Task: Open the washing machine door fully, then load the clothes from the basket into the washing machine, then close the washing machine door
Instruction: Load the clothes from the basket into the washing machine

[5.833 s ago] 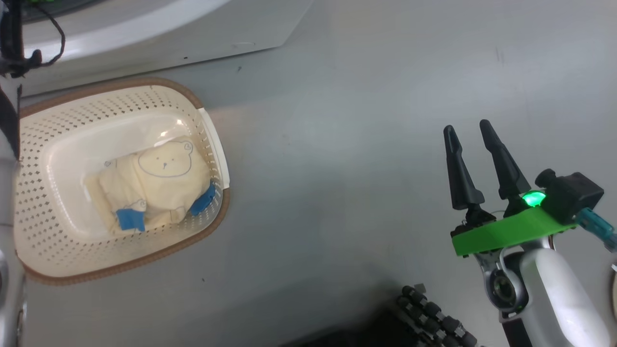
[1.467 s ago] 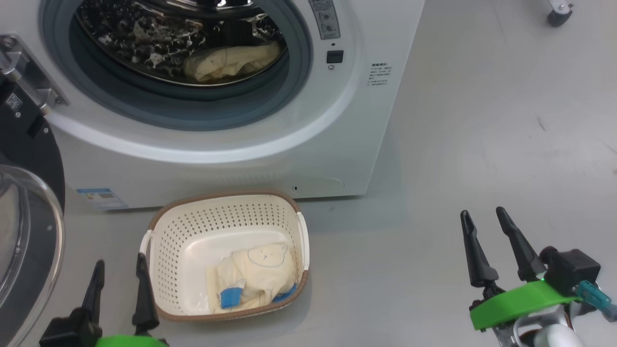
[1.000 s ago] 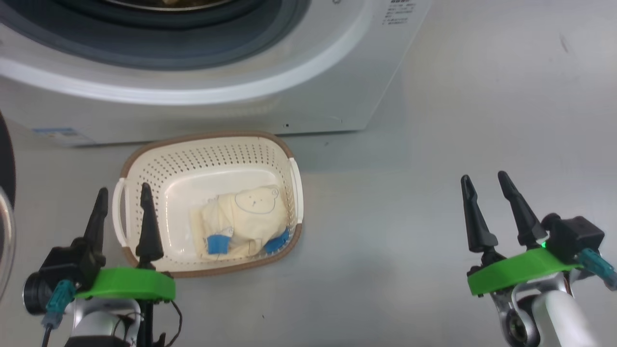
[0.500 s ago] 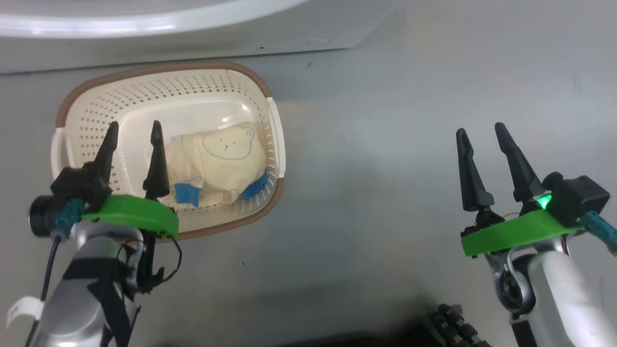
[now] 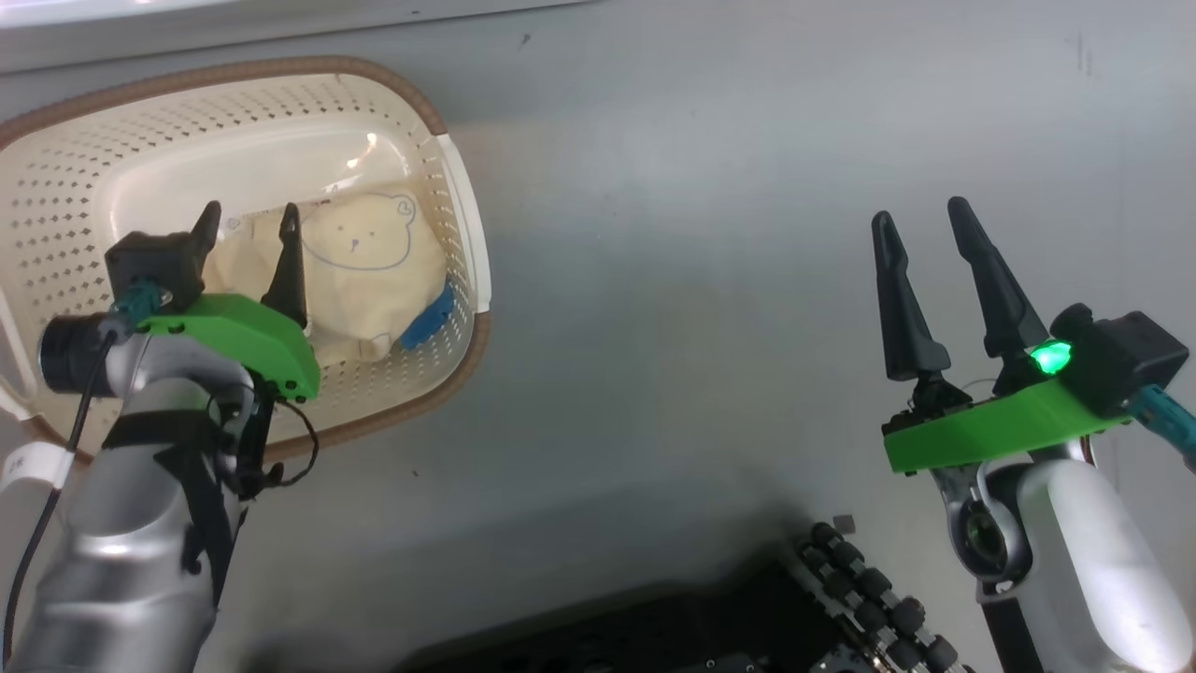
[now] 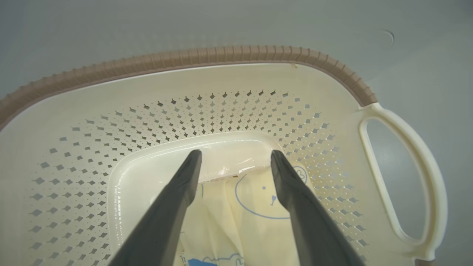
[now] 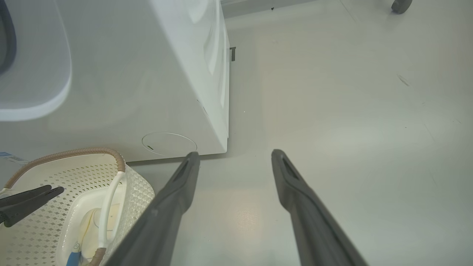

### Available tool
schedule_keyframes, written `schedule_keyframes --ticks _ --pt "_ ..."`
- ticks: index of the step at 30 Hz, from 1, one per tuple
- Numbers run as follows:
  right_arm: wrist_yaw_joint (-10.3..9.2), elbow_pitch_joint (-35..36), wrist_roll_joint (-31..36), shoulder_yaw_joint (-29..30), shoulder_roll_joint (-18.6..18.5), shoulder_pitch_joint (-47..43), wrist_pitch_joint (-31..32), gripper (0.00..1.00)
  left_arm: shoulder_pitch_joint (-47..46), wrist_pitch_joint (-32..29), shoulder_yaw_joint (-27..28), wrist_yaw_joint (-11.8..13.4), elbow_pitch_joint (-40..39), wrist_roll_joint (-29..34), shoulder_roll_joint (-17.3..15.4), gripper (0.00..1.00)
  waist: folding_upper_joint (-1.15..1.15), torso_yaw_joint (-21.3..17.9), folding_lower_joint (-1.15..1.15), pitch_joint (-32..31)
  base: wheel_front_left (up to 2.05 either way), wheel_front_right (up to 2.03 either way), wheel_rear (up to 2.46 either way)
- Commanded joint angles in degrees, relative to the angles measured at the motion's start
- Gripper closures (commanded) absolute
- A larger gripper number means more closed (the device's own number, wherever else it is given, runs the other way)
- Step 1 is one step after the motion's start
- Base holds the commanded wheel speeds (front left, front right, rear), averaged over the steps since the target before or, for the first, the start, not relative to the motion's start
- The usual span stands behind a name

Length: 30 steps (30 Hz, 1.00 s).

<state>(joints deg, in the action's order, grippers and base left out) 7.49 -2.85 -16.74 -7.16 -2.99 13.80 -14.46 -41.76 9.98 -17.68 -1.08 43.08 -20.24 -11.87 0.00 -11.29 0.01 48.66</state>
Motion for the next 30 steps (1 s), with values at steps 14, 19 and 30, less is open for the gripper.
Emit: schedule_keyframes --ticks 14,19,30 --pt "0.00 2.4 -1.2 -1.0 0.1 -0.5 -0.5 0.00 -7.3 -3.6 -1.9 -3.8 15.5 -0.2 -0.3 0.00 0.00 -1.1 -0.01 4.5 0.00 0.00 0.00" --pt "0.00 2.3 -1.5 -1.2 0.1 -0.2 -0.5 0.00 -9.0 -5.7 -3.0 -4.6 19.7 -0.4 0.4 0.00 0.00 -1.3 -0.01 4.9 0.00 0.00 0.00" --pt "0.00 3.0 -2.0 -1.4 0.1 -0.1 -0.5 0.00 -12.5 -7.4 -4.1 -5.3 25.4 -1.2 1.3 0.00 0.00 -2.0 -0.01 6.7 0.00 0.00 0.00"
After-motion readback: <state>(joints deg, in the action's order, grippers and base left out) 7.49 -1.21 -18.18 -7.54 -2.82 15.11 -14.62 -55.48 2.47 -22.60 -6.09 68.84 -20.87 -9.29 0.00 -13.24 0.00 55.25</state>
